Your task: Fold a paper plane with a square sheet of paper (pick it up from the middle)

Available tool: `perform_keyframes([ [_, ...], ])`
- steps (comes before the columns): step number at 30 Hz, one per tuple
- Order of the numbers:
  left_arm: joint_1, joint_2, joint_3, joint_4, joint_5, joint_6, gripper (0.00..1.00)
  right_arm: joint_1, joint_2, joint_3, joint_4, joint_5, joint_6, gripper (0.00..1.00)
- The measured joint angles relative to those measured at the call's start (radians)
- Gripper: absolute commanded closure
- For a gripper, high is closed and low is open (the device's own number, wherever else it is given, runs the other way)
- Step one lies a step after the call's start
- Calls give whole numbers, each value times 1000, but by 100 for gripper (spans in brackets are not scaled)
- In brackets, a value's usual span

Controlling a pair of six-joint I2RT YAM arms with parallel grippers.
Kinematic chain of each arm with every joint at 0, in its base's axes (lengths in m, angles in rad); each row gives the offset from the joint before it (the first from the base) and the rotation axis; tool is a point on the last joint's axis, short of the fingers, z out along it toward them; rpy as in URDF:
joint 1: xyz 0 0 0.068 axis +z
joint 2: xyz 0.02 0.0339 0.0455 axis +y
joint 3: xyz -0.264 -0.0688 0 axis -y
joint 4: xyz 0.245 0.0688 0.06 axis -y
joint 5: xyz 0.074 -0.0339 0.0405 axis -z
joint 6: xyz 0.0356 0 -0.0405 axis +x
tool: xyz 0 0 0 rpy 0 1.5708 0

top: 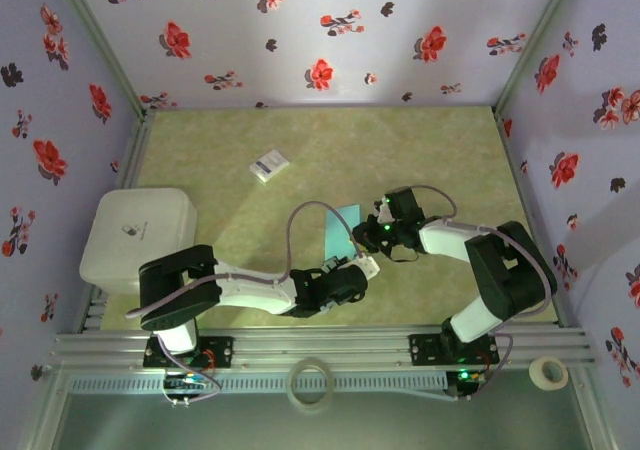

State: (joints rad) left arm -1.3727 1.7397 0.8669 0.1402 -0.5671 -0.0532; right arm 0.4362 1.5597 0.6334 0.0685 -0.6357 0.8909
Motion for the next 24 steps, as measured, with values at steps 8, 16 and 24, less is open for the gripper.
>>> perform_keyframes([
  [8,20,-23,-2,-8,53,-57,100,0,-1,0,-3,2,2,79],
  [16,143,-99,-30,-8,288,-192,100,-37,-146,0,-131,95,-14,61],
  [24,271,-124,-87,39,552,-335,100,-63,-368,-82,-175,166,10,75],
])
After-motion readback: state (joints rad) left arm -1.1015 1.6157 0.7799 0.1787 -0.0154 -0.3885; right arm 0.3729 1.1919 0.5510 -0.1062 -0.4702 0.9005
